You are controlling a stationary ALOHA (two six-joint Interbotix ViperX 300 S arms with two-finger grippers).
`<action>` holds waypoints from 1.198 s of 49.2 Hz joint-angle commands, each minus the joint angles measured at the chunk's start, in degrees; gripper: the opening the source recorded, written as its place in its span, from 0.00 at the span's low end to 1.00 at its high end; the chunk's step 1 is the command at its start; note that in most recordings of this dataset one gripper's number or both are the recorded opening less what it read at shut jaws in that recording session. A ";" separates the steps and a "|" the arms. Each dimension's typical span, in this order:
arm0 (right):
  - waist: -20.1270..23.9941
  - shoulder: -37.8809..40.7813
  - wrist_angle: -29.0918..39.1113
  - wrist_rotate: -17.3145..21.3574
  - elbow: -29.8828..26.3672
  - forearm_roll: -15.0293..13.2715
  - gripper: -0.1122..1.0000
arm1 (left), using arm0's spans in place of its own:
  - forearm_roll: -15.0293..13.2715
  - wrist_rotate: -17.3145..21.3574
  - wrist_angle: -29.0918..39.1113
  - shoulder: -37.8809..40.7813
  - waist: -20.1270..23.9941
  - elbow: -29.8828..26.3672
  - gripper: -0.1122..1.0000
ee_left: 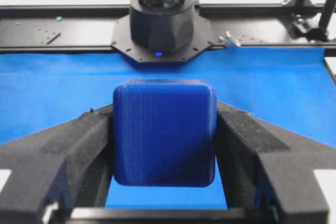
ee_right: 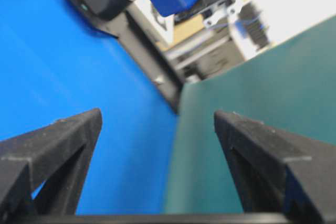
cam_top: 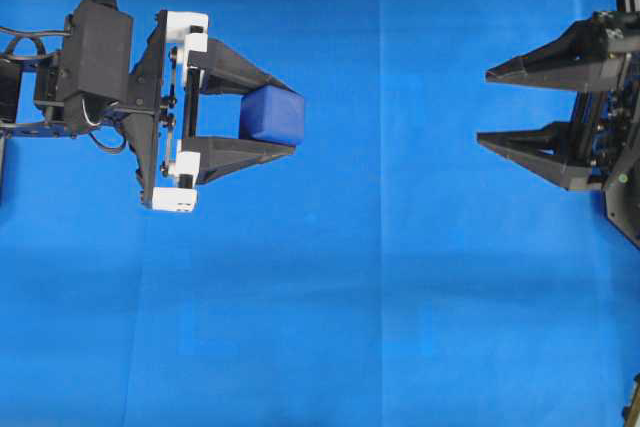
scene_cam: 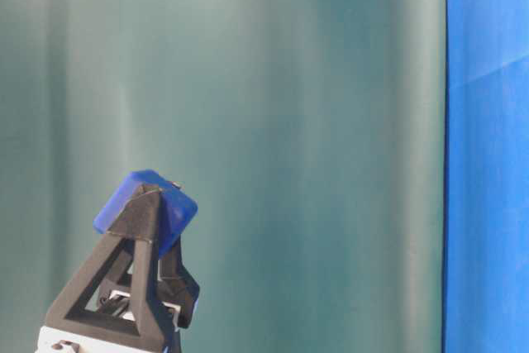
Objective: Handover the blue block to the right arm after grasping it with the left arm, then place it in the designated position.
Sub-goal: 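Raise the right gripper and swing it toward the held cube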
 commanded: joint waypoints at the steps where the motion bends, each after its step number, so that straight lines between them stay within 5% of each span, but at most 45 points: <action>1: -0.09 0.26 -1.14 -2.55 -1.58 -1.67 0.95 | -0.09 -0.09 -0.62 -1.05 -0.18 -0.62 0.53; 19: -0.09 0.79 -2.64 -14.24 -1.49 -10.99 0.95 | -0.09 -0.18 -0.62 -1.14 -0.18 -0.44 0.53; 59: -0.09 0.88 -4.04 -14.68 -1.49 -11.34 0.95 | -0.18 -0.35 -0.62 -1.14 -0.09 -0.44 0.53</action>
